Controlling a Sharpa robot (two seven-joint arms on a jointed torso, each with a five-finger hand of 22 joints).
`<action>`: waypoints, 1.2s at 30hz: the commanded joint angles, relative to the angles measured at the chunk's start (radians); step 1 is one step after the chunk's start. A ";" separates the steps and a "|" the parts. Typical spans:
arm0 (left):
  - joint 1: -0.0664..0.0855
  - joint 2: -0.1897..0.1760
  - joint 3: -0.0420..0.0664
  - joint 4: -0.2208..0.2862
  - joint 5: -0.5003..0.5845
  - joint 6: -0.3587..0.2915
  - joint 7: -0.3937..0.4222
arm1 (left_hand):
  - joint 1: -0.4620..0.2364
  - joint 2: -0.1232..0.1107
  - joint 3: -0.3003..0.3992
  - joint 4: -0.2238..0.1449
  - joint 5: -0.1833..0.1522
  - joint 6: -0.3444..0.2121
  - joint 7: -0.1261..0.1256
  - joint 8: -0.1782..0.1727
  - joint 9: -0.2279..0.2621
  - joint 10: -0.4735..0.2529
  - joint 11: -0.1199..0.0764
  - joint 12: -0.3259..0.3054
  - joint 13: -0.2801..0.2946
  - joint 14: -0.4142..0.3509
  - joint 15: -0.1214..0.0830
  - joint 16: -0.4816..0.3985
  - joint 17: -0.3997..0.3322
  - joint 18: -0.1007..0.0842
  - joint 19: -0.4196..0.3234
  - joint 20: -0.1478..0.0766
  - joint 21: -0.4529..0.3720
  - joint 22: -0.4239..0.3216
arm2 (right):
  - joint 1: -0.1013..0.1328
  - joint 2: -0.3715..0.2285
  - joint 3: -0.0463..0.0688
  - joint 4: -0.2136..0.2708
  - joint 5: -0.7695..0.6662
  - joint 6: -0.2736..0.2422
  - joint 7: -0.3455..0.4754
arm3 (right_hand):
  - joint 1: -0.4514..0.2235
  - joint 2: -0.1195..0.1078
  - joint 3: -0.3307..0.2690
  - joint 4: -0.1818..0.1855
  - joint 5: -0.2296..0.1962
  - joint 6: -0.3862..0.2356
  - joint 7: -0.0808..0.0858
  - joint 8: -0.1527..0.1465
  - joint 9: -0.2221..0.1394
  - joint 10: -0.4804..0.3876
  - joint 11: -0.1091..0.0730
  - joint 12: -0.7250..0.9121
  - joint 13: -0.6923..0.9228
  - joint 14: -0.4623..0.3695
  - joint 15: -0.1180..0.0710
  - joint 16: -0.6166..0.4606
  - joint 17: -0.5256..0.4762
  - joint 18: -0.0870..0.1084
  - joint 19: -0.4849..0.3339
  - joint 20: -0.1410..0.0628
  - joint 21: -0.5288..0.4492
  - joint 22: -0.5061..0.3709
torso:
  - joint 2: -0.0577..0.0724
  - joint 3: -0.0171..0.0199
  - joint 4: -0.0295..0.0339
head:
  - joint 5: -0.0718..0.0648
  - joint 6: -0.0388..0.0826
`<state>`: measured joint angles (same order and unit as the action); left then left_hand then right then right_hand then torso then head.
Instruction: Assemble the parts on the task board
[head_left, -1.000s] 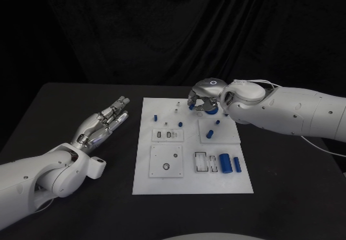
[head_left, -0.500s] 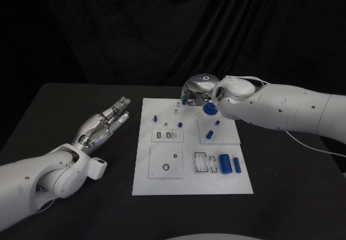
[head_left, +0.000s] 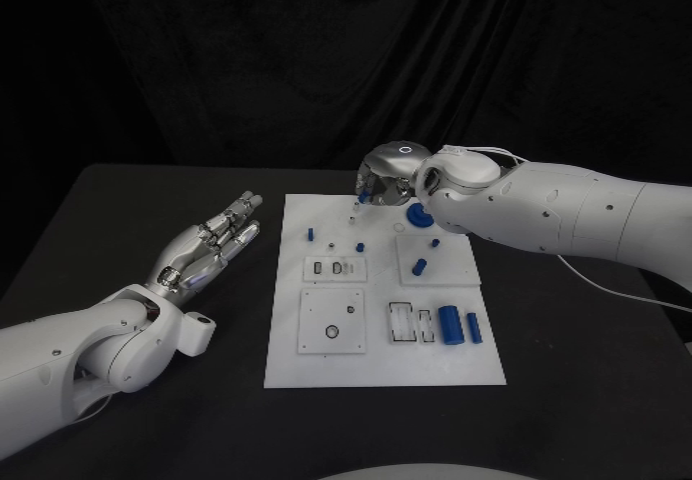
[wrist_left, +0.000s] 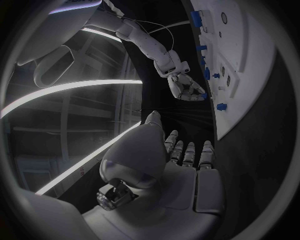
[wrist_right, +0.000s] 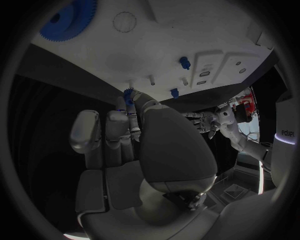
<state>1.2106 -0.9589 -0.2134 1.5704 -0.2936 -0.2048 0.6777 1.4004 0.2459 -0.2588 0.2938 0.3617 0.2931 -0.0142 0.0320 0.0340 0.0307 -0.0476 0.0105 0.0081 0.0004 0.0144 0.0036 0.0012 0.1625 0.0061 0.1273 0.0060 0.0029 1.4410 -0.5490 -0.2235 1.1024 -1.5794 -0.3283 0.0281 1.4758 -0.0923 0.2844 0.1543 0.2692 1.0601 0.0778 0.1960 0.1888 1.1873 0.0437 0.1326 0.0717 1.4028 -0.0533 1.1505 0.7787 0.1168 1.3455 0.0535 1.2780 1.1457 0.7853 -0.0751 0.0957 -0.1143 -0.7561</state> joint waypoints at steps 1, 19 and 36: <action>0.001 0.003 0.001 -0.001 0.003 0.013 0.183 | 0.003 -0.001 -0.006 -0.001 0.002 0.002 0.003 0.002 0.000 -0.002 0.008 -0.004 -0.001 0.000 0.005 -0.004 -0.001 0.016 -0.001 0.006 -0.001 0.001 | 0.001 0.007 0.001 -0.008 0.002 -0.006 -0.005 | -0.014 0.000 0.006 0.001 0.005 -0.009 0.001 -0.003 0.047 0.003 0.004 -0.007 -0.001 0.002 0.003 0.004 -0.002 -0.021 0.003 0.003 0.006 0.002 | 0.000 -0.0006 0.0006 | -0.003 0.000; 0.001 0.012 0.001 -0.007 0.003 0.019 0.179 | 0.003 0.000 -0.006 -0.002 0.002 0.004 0.005 0.002 0.000 -0.003 0.009 -0.004 -0.002 0.000 0.005 -0.004 -0.001 0.016 -0.001 0.006 -0.001 0.001 | -0.001 0.058 0.001 -0.061 0.003 0.038 -0.013 | -0.019 0.000 0.011 0.003 0.005 -0.023 0.002 -0.012 0.051 -0.001 0.006 -0.018 -0.002 -0.004 0.004 0.000 -0.006 -0.022 0.004 0.006 0.011 0.014 | 0.000 -0.0005 -0.0004 | -0.010 -0.011; 0.001 0.015 0.001 -0.011 0.003 0.024 0.176 | 0.004 0.000 -0.006 -0.003 0.002 0.006 0.007 0.002 0.000 -0.003 0.010 -0.004 -0.002 0.000 0.007 -0.004 -0.001 0.016 -0.001 0.007 0.000 0.002 | -0.015 0.084 0.001 -0.104 0.003 0.083 -0.025 | -0.023 -0.001 0.017 0.002 0.005 -0.034 0.002 -0.021 0.055 -0.013 0.009 -0.034 -0.003 -0.014 0.006 -0.009 -0.019 -0.022 -0.001 0.008 0.010 0.017 | 0.000 -0.0008 -0.0015 | -0.010 -0.020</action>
<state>1.2106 -0.9450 -0.2134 1.5593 -0.2928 -0.1948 0.6778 1.4004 0.2459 -0.2588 0.2937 0.3617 0.2968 -0.0104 0.0320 0.0340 0.0273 -0.0441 0.0106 0.0081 0.0004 0.0143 0.0036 0.0009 0.1624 0.0061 0.1273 0.0060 0.0029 1.4308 -0.4653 -0.2219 0.9998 -1.5748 -0.2713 0.0239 1.4654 -0.0923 0.2956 0.1544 0.2692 1.0317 0.0780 0.1788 0.2426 1.1797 0.0512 0.1054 0.0694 1.3955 -0.0461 1.1465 0.7609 0.1012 1.3491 0.0571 1.2886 1.1615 0.7850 -0.0759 0.0940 -0.1234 -0.7748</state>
